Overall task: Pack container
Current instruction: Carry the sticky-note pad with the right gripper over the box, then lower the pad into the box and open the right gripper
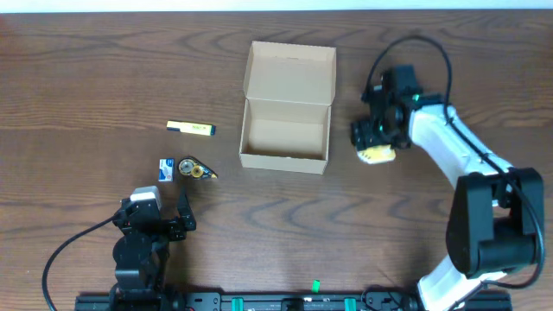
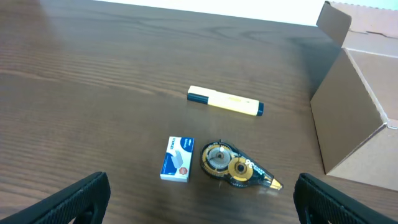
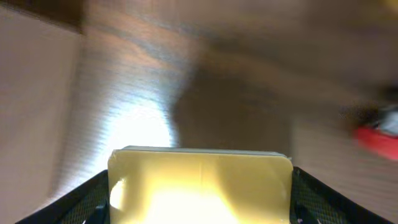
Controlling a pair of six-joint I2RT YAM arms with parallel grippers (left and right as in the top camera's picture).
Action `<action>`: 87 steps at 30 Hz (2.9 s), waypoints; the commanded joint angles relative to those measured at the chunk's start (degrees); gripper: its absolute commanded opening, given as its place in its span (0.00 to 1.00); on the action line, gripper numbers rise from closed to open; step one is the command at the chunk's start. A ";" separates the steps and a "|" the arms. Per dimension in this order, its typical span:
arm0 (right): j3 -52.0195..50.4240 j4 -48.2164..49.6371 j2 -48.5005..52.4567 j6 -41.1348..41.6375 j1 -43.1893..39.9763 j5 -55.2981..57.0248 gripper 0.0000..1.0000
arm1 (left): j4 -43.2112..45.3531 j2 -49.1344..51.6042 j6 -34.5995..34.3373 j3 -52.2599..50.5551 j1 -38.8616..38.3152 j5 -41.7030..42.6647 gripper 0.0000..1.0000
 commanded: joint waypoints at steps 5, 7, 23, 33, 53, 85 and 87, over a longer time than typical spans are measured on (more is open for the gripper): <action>18.53 -11.96 -1.22 4.57 0.81 -0.74 0.24 | -0.35 -0.33 0.63 -1.09 0.28 -0.79 0.95; 21.75 -13.64 -1.22 5.95 2.29 -0.94 0.24 | -0.35 -0.33 0.66 -1.09 0.28 -0.79 0.95; 26.45 1.75 1.09 18.05 22.16 3.10 0.30 | -0.35 -0.33 0.63 -1.09 0.28 -0.79 0.95; 26.45 -0.17 3.85 42.88 27.06 4.87 0.30 | -0.33 -0.33 0.63 -1.09 0.28 -0.79 0.95; 26.45 -5.70 12.74 55.06 29.90 2.62 0.28 | -0.35 -0.33 0.63 -1.09 0.28 -0.79 0.95; 26.45 -2.23 16.57 48.70 30.69 9.88 0.26 | -0.35 -0.33 0.63 -1.09 0.28 -0.79 0.95; 26.45 -2.16 16.68 48.70 30.95 9.88 0.26 | -0.35 -0.33 0.66 -1.09 0.28 -0.79 0.95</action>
